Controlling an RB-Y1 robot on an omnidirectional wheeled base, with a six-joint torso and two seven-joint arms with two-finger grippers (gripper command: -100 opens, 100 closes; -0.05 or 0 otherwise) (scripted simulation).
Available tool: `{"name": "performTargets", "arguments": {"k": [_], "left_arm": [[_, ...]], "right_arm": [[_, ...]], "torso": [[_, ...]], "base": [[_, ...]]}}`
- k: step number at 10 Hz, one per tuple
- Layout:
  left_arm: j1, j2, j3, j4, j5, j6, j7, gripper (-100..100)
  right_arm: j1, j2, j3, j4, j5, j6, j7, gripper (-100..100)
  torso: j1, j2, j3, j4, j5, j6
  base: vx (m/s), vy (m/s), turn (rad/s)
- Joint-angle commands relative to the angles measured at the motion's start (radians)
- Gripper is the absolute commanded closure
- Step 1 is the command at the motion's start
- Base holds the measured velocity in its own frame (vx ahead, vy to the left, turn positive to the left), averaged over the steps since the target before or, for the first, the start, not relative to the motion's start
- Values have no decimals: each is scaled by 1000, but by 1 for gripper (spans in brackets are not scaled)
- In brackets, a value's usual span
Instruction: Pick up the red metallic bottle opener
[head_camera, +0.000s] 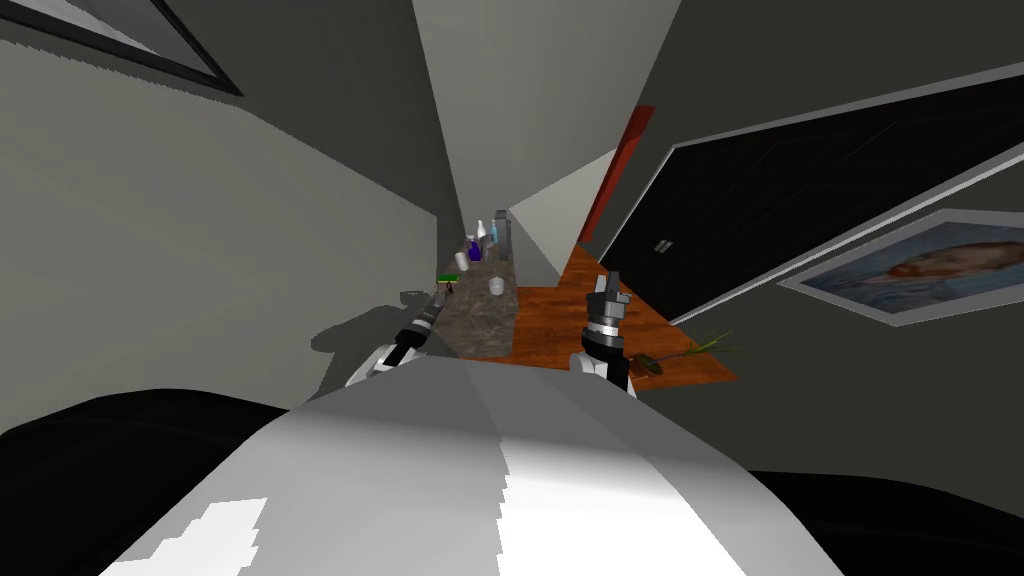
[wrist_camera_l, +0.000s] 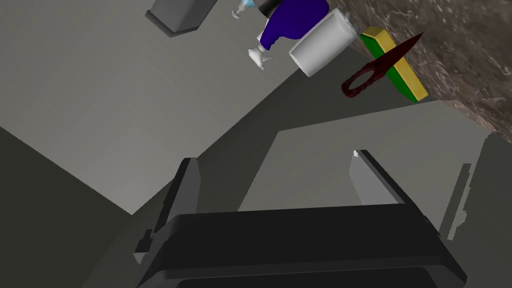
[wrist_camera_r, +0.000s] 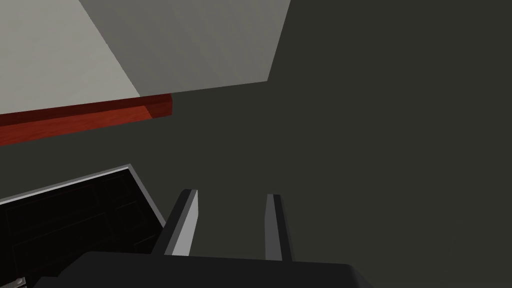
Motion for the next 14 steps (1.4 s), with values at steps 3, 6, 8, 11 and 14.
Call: {"name": "performTargets", "arguments": {"k": [3, 6, 8, 11, 14], "left_arm": [[-25, 58, 6, 90, -41, 28, -40, -100], [-45, 94, 6, 145, -77, 55, -72, -100], [-67, 128, 5, 196, -113, 82, -102, -100], [-100, 173, 3, 265, -166, 121, -145, -100], [-132, 209, 1, 322, -216, 157, -182, -100]], "right_arm": [[0, 0, 0, 0, 0, 0, 0, 0], [0, 0, 0, 0, 0, 0, 0, 0], [0, 0, 0, 0, 0, 0, 0, 0], [0, 0, 0, 0, 0, 0, 0, 0], [0, 0, 0, 0, 0, 0, 0, 0]], "torso": [[2, 0, 0, 0, 0, 0], [2, 0, 0, 0, 1, 0], [1, -2, -1, 0, 0, 0], [2, -2, -1, 0, 0, 0], [3, -2, -1, 0, 1, 0]], "base": [[26, -31, -29], [28, -24, -28], [57, -43, -49], [56, -32, -38], [56, -14, -44]]}}
